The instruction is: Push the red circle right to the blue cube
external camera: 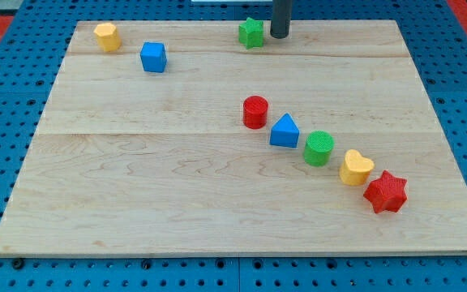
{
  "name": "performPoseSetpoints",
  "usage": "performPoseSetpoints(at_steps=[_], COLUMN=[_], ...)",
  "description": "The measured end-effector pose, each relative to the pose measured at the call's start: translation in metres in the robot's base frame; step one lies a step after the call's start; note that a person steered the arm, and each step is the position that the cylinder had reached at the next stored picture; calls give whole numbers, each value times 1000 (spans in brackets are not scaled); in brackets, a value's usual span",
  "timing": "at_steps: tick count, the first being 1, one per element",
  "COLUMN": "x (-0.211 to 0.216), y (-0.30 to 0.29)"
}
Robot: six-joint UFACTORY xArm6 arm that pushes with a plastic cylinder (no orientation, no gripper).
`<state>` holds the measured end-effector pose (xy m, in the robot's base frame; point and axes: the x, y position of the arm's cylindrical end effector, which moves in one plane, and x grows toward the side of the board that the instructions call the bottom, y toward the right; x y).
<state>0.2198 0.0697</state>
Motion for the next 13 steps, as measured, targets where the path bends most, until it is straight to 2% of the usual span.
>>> performPoseSetpoints(at_steps=[1,2,3,4,5,6,7,8,9,10,12,13], x=[0,17,93,149,173,198,193,157,181,183,88,114], y=[-59,-71,1,3,17,-4,-65,-99,-94,-115,-134,-133])
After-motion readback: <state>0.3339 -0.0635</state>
